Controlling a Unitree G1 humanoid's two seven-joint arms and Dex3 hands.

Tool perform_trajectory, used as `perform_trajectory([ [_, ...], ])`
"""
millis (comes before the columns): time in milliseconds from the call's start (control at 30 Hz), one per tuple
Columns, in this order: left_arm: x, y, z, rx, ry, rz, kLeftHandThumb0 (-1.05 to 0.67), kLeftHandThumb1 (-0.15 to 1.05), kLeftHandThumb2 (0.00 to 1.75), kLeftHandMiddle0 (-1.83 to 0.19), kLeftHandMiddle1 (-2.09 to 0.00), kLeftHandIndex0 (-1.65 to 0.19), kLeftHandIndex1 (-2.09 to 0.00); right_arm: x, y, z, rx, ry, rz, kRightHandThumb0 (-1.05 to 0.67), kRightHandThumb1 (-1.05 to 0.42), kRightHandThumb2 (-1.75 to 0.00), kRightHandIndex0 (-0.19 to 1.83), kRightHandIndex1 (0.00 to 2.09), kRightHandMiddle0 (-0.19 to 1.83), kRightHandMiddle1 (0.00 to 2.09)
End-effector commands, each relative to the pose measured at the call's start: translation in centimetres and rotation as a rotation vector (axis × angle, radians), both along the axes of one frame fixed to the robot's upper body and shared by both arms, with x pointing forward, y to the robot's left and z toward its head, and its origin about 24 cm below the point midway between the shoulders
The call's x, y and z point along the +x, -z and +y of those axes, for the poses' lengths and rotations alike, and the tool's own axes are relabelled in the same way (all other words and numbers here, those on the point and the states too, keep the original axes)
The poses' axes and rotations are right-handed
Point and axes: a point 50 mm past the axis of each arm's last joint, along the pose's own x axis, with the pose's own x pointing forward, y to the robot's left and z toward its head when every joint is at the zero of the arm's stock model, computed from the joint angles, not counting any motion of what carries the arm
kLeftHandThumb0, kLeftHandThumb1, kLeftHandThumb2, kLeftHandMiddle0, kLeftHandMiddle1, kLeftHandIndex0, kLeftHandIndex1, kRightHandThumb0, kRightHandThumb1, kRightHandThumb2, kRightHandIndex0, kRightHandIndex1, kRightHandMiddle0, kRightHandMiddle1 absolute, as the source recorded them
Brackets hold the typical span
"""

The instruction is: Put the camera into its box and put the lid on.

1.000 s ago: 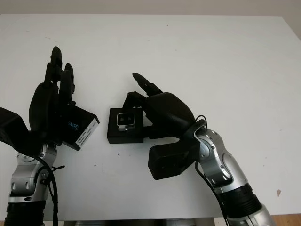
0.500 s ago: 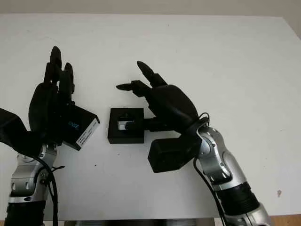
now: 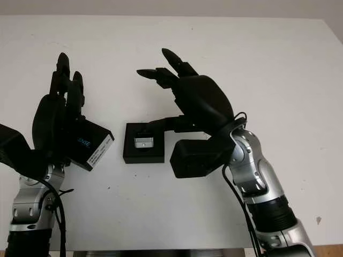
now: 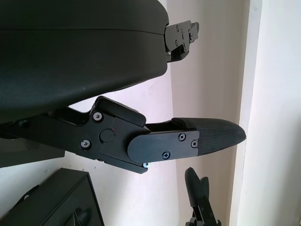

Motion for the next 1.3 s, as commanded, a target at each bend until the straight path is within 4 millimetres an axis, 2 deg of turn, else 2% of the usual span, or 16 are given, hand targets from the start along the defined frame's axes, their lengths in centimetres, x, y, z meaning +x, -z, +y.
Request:
perform_trajectory([
  [0, -0.2, 0.1, 0.1, 0.002, -0.003, -0.003, -0.81, 1.05, 0.51, 0.19, 0.0, 0.19, 0.0, -0.2, 0.0, 0.1, 0.009, 0.007, -0.005, -0.68, -0.94, -0.06, 0.15, 0.13, 0.35, 0.5],
  [167, -0.2, 0.1, 0.1, -0.014, -0.003, -0.001, -0.82, 1.05, 0.49, 0.19, 0.0, 0.19, 0.0, -0.3, 0.8, 0.4, 0.0, 0.006, 0.006, -0.67, -0.95, -0.06, 0.17, 0.13, 0.36, 0.53],
  [267, -0.3, 0.1, 0.1, -0.006, -0.002, -0.006, -0.81, 1.05, 0.5, 0.19, 0.0, 0.19, 0.0, -0.3, 1.5, 0.5, -0.008, -0.01, 0.023, -0.64, -0.96, -0.06, 0.2, 0.13, 0.43, 0.62],
  [433, -0.4, 0.1, 0.1, -0.015, -0.005, -0.005, -0.81, 1.05, 0.49, 0.19, 0.0, 0.19, 0.0, -0.8, 1.8, 0.4, 0.006, -0.045, 0.045, -0.57, -1.0, -0.06, 0.31, 0.13, 0.47, 1.05],
  [1033, -0.3, -0.2, 0.0, 0.009, -0.011, -0.006, -0.81, 1.05, 0.51, 0.19, 0.0, 0.19, 0.0, -2.0, 2.0, -0.4, 0.029, -0.068, 0.016, -0.51, -1.05, -0.14, 0.49, 0.16, 0.64, 1.93],
  [1133, -0.2, -0.2, 0.0, 0.007, -0.007, -0.003, -0.82, 1.05, 0.5, 0.19, 0.0, 0.19, 0.0, -2.0, 2.1, -0.4, 0.025, -0.066, 0.016, -0.51, -1.05, -0.14, 0.51, 0.17, 0.64, 1.99],
  [1267, -0.1, -0.2, 0.0, -0.004, -0.007, 0.003, -0.83, 1.05, 0.5, 0.19, 0.0, 0.19, 0.0, -2.0, 2.3, -0.4, 0.028, -0.07, 0.02, -0.51, -1.05, -0.13, 0.51, 0.17, 0.62, 1.97],
])
